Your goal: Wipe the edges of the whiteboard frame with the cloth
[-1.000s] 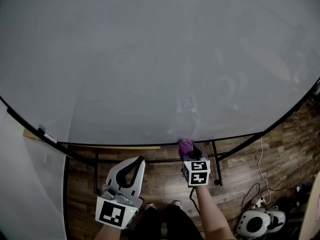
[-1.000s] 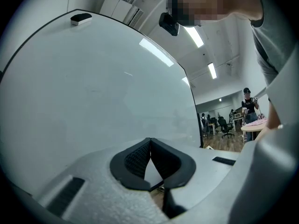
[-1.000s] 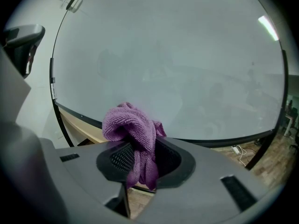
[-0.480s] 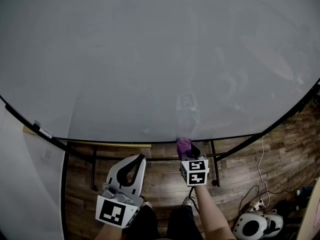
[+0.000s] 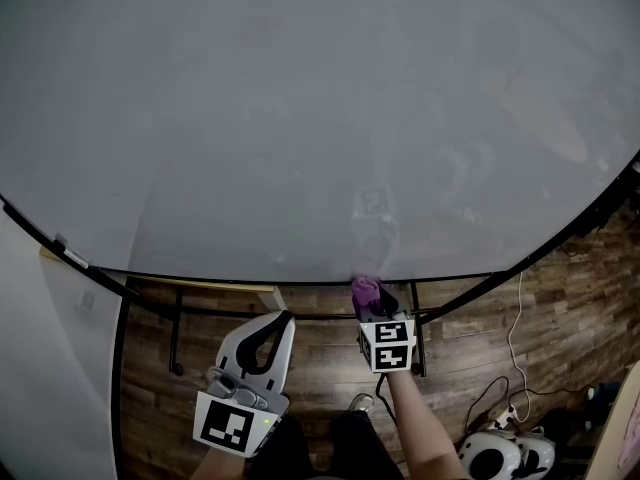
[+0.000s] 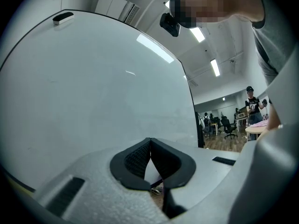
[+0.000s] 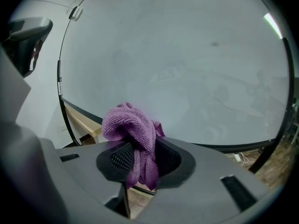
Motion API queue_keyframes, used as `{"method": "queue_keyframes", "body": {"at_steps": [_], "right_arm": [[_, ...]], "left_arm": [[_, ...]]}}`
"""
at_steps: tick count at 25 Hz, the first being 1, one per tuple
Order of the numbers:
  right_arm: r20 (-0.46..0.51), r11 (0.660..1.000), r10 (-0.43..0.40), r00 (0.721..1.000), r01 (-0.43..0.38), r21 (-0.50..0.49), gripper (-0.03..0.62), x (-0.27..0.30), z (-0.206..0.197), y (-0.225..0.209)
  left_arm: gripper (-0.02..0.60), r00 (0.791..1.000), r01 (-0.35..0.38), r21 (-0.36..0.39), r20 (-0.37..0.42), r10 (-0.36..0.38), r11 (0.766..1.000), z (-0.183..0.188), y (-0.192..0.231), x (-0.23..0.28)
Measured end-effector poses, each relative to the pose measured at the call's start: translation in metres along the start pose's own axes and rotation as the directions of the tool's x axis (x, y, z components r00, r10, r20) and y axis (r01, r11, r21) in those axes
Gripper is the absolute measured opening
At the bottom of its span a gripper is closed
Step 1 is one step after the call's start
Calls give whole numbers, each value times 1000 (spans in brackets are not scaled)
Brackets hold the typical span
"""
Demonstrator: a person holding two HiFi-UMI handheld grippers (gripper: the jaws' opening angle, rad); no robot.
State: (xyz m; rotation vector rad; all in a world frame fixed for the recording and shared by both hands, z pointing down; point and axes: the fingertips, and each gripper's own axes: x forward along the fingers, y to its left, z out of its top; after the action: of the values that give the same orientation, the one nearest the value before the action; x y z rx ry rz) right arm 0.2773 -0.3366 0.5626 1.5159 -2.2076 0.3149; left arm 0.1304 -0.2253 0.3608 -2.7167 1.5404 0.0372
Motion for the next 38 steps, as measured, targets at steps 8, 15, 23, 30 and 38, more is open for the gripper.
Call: {"method": "queue_keyframes", "body": {"at_steps": [8, 15, 23, 30, 38], "right_arm": [[8, 1000, 12, 1000, -12, -16, 104, -9, -7, -37], [19, 1000, 24, 1000, -24, -19, 104, -17, -13, -65], [24, 1000, 6, 1000, -6, -7, 104, -27, -22, -106], [25, 1000, -19, 1000, 19, 8, 106, -36, -28, -141], [28, 999, -46, 999, 46, 17, 106, -42, -34, -170]], "left_arm": [[18, 1000, -15, 13, 16, 15, 1000, 1, -29, 27], [18, 998, -30, 42, 57, 28, 999, 4, -52, 47], [18, 998, -24, 40, 50, 22, 999, 2, -82, 69], [18, 1000, 11, 30, 15, -11, 999, -4, -112, 82], [18, 1000, 26, 30, 4, -26, 999, -6, -130, 92]]}}
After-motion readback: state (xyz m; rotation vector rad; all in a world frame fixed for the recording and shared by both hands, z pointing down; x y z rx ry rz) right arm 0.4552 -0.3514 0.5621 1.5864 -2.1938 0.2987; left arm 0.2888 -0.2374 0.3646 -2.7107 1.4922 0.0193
